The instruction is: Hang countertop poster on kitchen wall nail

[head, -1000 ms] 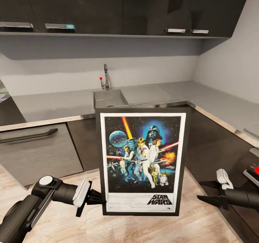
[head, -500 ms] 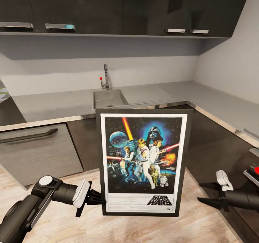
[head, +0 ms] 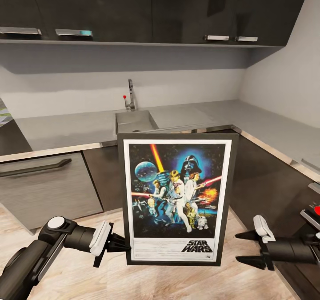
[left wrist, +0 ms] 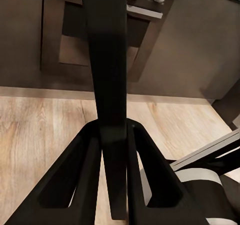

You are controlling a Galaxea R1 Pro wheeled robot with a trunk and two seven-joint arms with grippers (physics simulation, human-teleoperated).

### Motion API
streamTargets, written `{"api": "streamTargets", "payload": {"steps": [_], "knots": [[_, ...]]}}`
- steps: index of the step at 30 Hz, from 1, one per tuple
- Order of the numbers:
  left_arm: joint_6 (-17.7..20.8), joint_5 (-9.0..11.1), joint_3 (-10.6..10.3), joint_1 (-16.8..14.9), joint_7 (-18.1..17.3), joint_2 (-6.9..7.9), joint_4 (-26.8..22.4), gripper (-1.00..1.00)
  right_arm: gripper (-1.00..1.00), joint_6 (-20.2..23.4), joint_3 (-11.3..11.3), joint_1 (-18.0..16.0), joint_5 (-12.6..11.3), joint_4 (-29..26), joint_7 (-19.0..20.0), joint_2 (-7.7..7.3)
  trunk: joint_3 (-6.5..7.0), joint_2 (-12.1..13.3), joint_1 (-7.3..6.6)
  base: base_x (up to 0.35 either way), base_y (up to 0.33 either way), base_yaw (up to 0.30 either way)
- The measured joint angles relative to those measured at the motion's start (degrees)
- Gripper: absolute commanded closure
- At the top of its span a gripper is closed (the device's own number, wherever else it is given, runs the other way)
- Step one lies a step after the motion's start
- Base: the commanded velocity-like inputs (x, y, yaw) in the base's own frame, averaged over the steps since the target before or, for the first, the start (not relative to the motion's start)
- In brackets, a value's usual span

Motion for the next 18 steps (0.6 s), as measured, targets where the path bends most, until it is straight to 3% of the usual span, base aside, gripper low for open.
{"api": "streamTargets", "payload": {"steps": [4, 18], "knots": [[0.0, 0.0, 0.0, 0.0, 0.0, 0.00, 0.0, 1.00, -1.00, -1.4, 1.2, 0.0, -0.1, 0.0, 0.0, 0.04, 0.00, 0.0, 0.00, 0.000, 0.000, 0.000], [0.0, 0.2, -0.1, 0.0, -0.1, -0.08, -0.7, 1.00, -1.00, -3.8, 1.7, 0.0, -1.2, 0.3, 0.1, 0.15, 0.00, 0.0, 0.00, 0.000, 0.000, 0.000]]}}
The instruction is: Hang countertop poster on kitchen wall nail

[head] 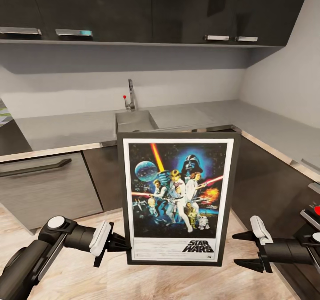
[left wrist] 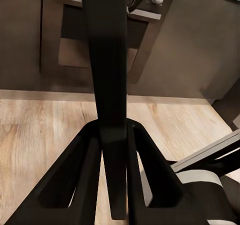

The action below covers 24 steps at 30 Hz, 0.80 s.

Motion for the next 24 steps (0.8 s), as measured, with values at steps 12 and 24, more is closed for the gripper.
{"api": "streamTargets", "payload": {"steps": [12, 24], "knots": [[0.1, 0.0, 0.0, 0.0, 0.1, -0.08, -2.6, 1.00, -1.00, -0.2, 0.0, 0.1, -0.2, 0.0, 0.0, 0.16, 0.00, 0.0, 0.00, 0.000, 0.000, 0.000], [0.1, 0.0, 0.0, 0.0, 0.1, -0.17, -2.8, 1.00, -1.00, -0.9, 0.0, 0.2, -0.2, 0.0, -0.1, 0.50, 0.00, 0.0, 0.00, 0.000, 0.000, 0.000]]}}
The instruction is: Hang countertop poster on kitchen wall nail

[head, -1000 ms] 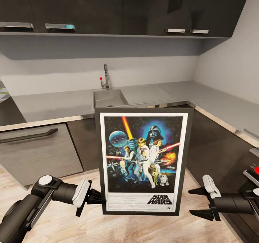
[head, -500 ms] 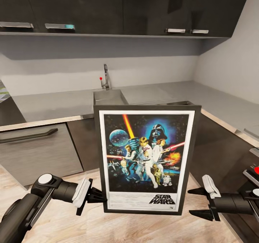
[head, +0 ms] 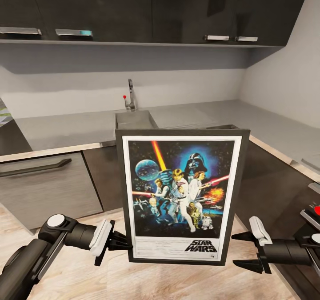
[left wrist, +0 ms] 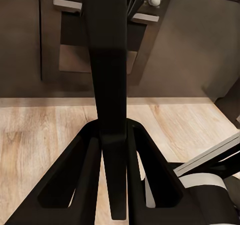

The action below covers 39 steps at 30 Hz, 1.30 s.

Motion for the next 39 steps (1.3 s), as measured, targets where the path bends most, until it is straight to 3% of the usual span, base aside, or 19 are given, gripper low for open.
{"api": "streamTargets", "payload": {"steps": [17, 25, 39], "knots": [[0.2, 0.0, -0.2, 0.0, 0.2, -0.17, 0.0, 1.00, -1.00, -3.2, 0.0, 0.0, -1.5, 1.9, 0.0, 0.05, 0.00, 0.0, 0.00, 0.000, 0.000, 0.000], [0.3, 0.1, 1.6, 0.0, 0.3, -0.23, 0.1, 1.00, -1.00, -4.1, 0.0, 0.0, -1.6, 2.0, 0.0, 0.08, 0.00, 0.0, 0.00, 0.000, 0.000, 0.000], [0.3, 0.1, 1.9, 0.0, 0.2, -0.80, 0.1, 1.00, -1.00, -5.6, 0.1, 0.0, -1.6, 3.0, 0.0, 0.91, 0.00, 0.0, 0.00, 0.000, 0.000, 0.000]]}}
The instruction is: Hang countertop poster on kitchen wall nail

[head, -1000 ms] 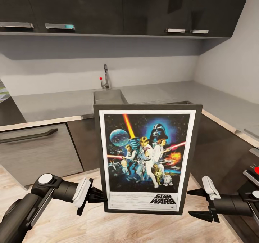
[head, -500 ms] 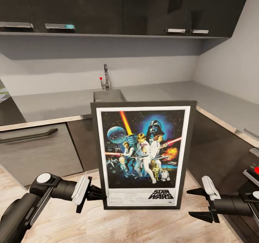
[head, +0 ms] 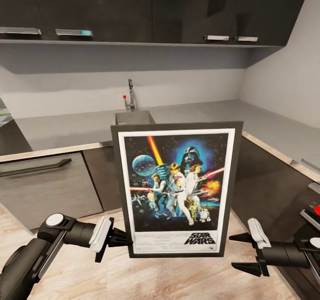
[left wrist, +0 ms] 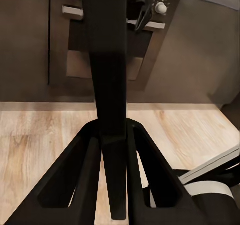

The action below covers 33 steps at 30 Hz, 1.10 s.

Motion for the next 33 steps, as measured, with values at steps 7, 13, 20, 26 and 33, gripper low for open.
{"api": "streamTargets", "payload": {"steps": [7, 13, 20, 26, 33], "knots": [[0.0, 0.0, -0.1, 0.0, 0.0, -1.91, 0.0, 1.00, -1.00, -0.1, 0.1, 0.0, 0.0, 0.7, 0.0, 0.10, 0.00, 0.0, 0.00, 0.000, 0.000, 0.000], [-0.1, 0.0, -0.1, 0.0, 0.0, -3.19, 0.0, 1.00, -1.00, -0.1, 0.1, 0.0, 0.0, 0.7, -0.1, 0.18, 0.00, 0.0, 0.00, 0.000, 0.000, 0.000], [-0.2, -0.1, 0.0, 0.0, 0.0, -3.88, 0.0, 1.00, -1.00, 0.0, 1.6, 0.0, -0.4, 0.3, -0.1, 0.90, 0.00, 0.0, 0.00, 0.000, 0.000, 0.000], [-0.2, -0.1, 0.3, 0.0, -0.1, -3.95, 0.1, 1.00, -1.00, 0.0, 2.1, 0.0, -1.2, 0.2, -0.1, 1.14, 0.00, 0.0, 0.00, 0.000, 0.000, 0.000], [-0.2, -0.1, 0.6, 0.0, -0.1, -3.96, 0.0, 1.00, -1.00, 0.0, 2.1, 0.0, -1.5, 0.2, 0.0, 1.12, 0.00, 0.0, 0.00, 0.000, 0.000, 0.000]]}}
